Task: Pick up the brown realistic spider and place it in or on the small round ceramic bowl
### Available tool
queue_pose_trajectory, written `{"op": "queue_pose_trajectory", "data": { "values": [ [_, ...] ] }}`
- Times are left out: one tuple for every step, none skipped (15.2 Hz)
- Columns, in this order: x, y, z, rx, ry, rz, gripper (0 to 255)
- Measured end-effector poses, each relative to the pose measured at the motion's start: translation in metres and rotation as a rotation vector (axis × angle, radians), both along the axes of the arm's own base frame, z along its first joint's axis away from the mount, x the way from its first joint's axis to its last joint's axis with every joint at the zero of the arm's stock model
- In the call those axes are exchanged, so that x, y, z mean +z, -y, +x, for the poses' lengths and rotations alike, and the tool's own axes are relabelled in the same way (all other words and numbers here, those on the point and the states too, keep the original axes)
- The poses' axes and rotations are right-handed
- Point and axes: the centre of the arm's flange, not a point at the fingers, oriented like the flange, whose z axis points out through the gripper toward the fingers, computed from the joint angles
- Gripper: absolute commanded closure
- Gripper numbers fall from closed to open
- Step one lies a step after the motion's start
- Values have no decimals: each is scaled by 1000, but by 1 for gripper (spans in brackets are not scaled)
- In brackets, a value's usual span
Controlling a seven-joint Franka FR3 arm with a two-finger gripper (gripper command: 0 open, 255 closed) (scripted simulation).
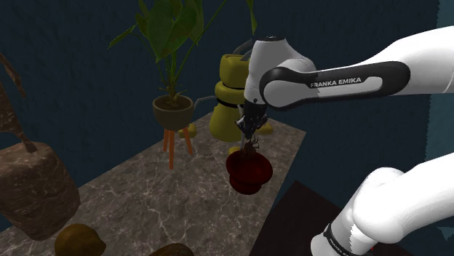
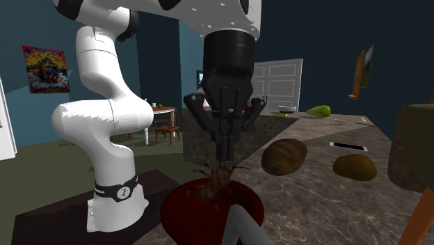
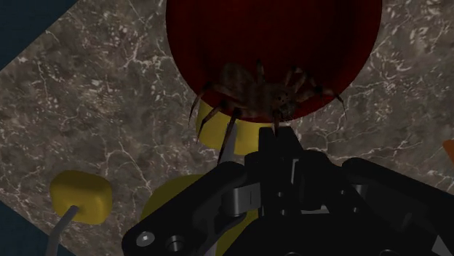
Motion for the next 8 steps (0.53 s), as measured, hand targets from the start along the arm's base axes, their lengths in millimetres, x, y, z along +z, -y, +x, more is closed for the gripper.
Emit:
{"op": "queue_pose_trajectory", "data": {
  "values": [
    [-5,0,0,0,0,0,255],
    [-11,-1,0,0,0,0,255],
    [-16,-1,-1,0,0,0,255],
    [-21,-1,0,0,0,0,255],
    [-27,0,0,0,1,0,255],
    [-30,0,1,-1,7,0,255],
    [-34,0,1,0,11,0,255],
    [-37,-2,1,-1,15,1,255]
  ]
}}
